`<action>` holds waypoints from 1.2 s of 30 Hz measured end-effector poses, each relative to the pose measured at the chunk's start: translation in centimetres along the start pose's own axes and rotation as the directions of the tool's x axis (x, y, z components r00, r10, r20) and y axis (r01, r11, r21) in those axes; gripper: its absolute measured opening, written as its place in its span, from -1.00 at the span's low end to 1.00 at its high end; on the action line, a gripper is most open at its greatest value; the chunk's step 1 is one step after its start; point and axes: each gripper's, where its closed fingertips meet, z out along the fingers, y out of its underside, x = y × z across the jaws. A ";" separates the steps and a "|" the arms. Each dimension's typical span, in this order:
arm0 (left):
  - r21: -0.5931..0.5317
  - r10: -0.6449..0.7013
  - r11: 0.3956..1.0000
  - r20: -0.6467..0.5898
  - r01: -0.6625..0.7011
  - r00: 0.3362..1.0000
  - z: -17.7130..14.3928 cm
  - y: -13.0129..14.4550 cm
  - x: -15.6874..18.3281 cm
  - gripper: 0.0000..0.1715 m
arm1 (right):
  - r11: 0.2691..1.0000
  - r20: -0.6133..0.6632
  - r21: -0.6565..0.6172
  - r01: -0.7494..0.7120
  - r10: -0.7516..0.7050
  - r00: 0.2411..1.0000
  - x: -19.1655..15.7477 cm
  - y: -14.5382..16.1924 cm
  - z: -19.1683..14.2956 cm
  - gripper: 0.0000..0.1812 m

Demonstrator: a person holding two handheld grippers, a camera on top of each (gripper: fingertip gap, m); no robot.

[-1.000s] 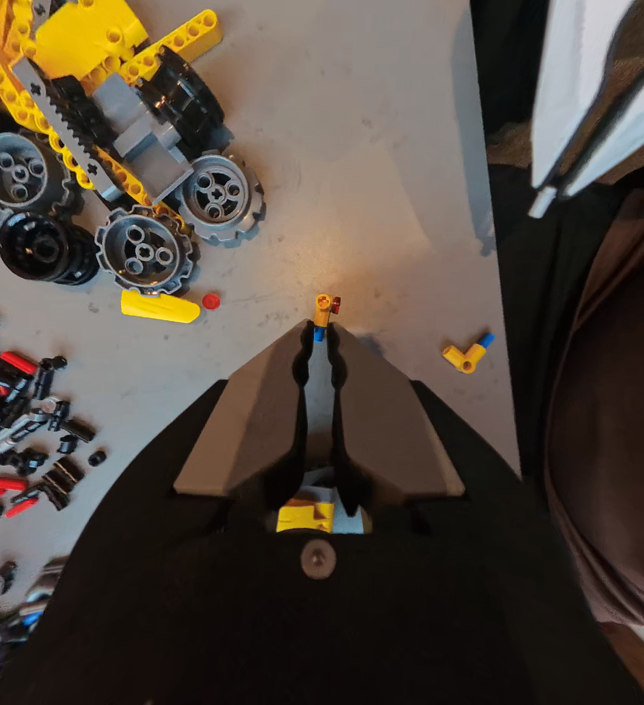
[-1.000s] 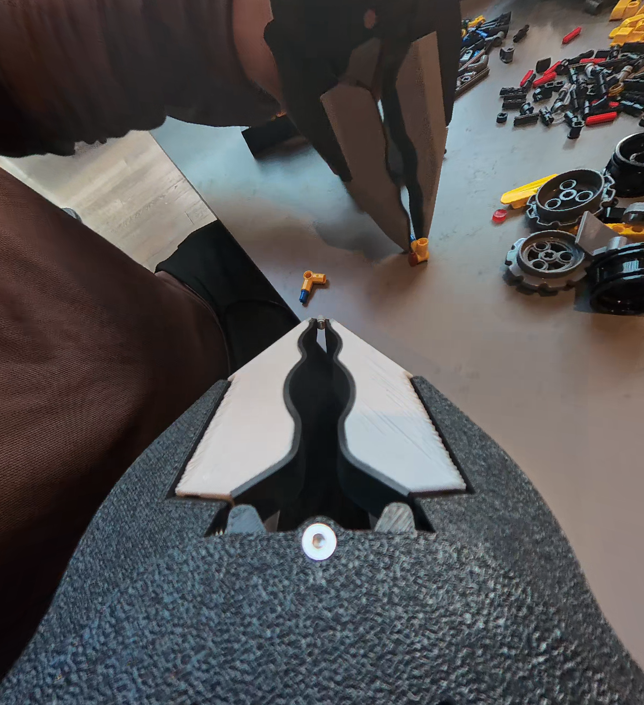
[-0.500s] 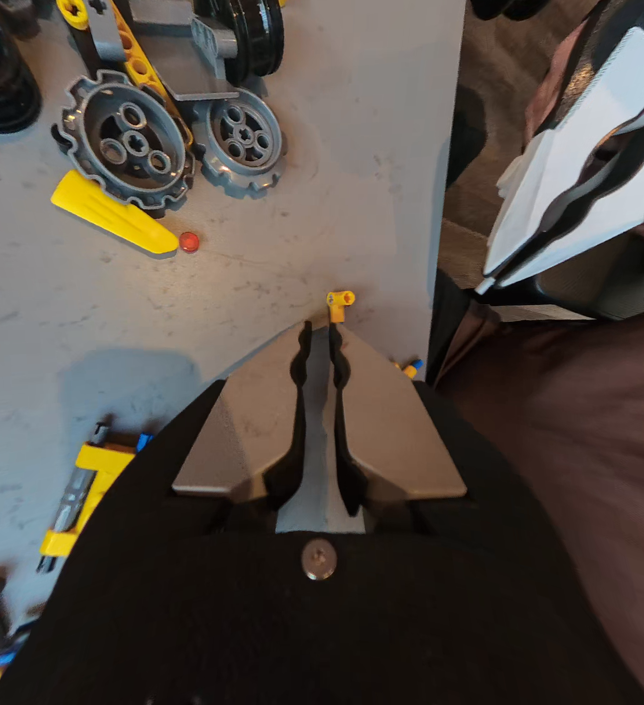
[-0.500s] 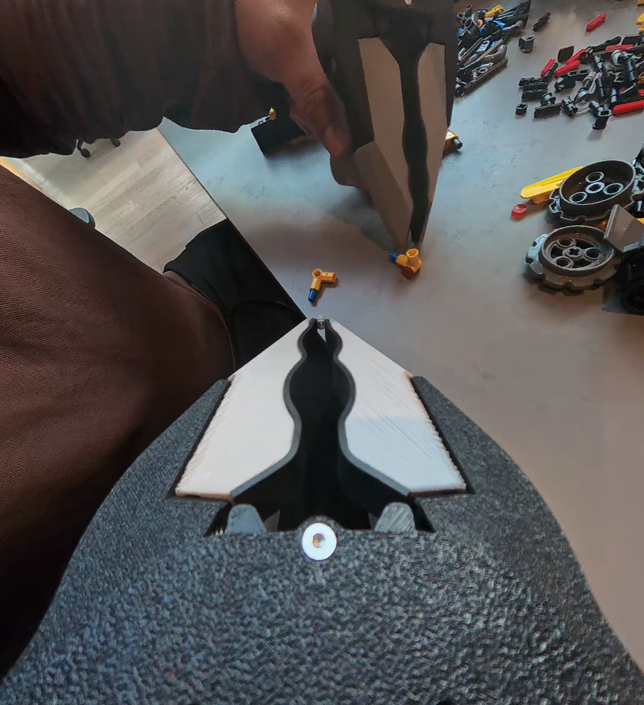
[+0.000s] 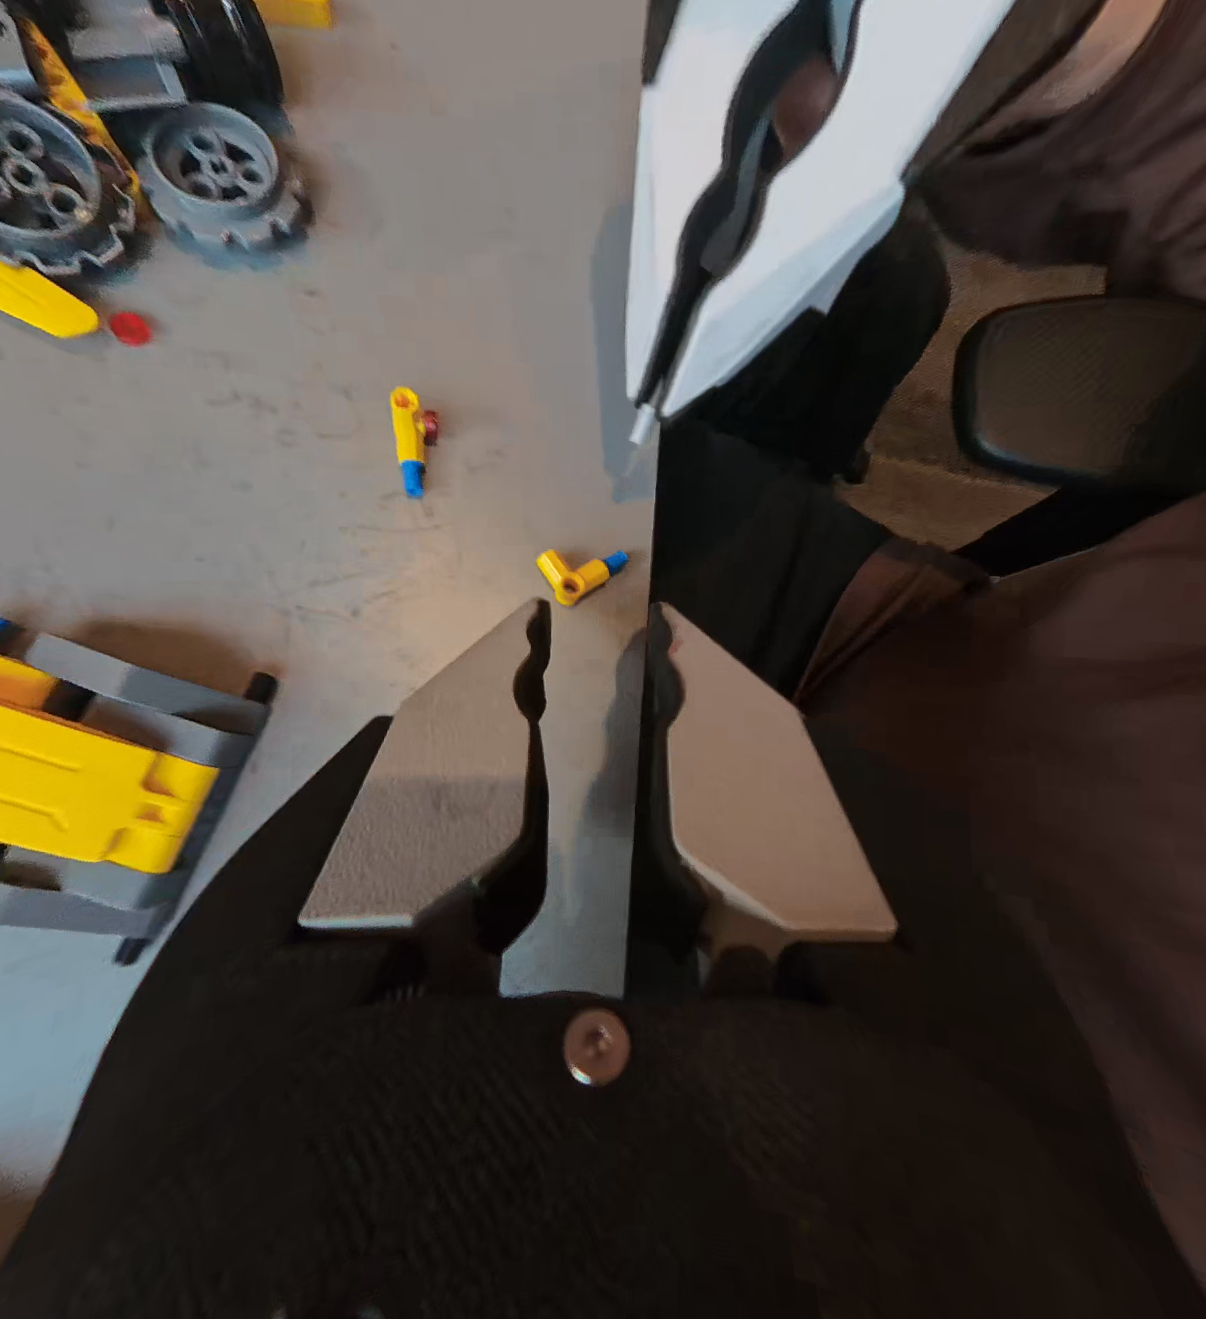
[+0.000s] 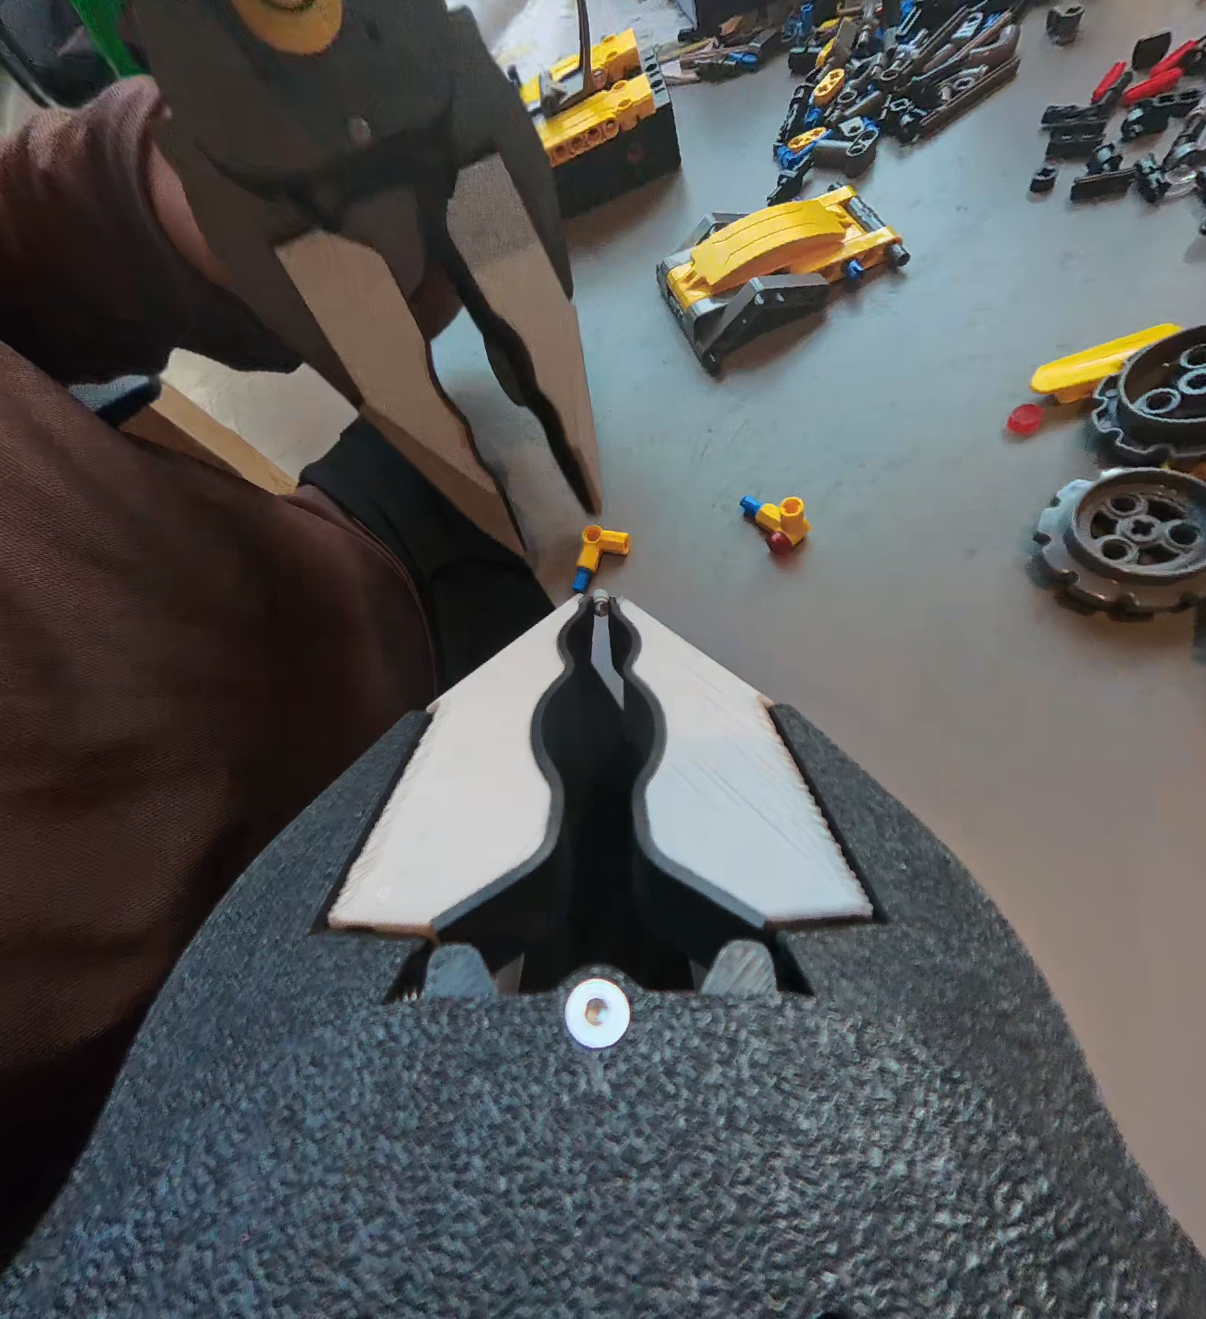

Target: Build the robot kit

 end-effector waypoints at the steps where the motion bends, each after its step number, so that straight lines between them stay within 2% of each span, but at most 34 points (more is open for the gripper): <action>1: -0.013 0.009 1.000 0.007 -0.009 1.000 0.5 0.6 0.1 -0.75 | 1.000 0.003 -0.016 0.006 -0.006 1.000 0.0 -0.2 0.3 -0.96; 2: 0.009 0.015 1.000 0.007 -0.015 1.000 0.7 0.5 0.2 -0.82 | 0.999 0.003 -0.034 0.011 -0.011 1.000 0.0 -0.3 0.6 -0.96; 12: 0.071 -0.009 0.997 -0.020 0.010 1.000 1.1 0.1 0.2 -0.97 | 0.982 -0.012 -0.184 0.045 -0.048 0.999 0.0 -0.6 2.9 -0.97; 16: 0.081 0.011 0.997 -0.029 -0.009 1.000 1.2 0.1 0.3 -0.96 | 0.980 -0.028 -0.197 0.037 -0.044 0.999 0.1 -0.9 2.7 -0.97; 19: 0.082 0.037 0.996 0.018 -0.038 0.999 0.8 0.2 -0.6 -0.94 | 0.976 -0.039 -0.213 0.037 -0.046 0.998 0.1 -1.2 2.8 -0.97; 23: 0.086 0.046 0.995 0.017 -0.048 0.999 0.8 0.1 -1.0 -0.91 | 0.957 -0.058 -0.278 0.081 -0.101 0.993 -0.2 -1.2 3.2 -0.97; 30: 0.069 0.151 0.985 0.101 -0.159 0.983 1.6 -1.1 -2.7 -0.99 | 0.935 -0.113 -0.342 0.092 -0.139 0.984 0.5 -0.8 2.6 -0.97; 33: 0.078 0.116 0.989 0.091 -0.123 0.989 1.4 -1.2 -3.2 -0.89 | 0.941 -0.137 -0.332 0.069 -0.120 0.983 0.9 -0.8 2.0 -0.97; 36: 0.120 0.063 0.991 0.029 -0.066 0.998 0.7 -1.0 -1.4 -0.83 | 0.942 -0.142 -0.329 0.068 -0.121 0.982 0.9 -0.8 1.8 -0.97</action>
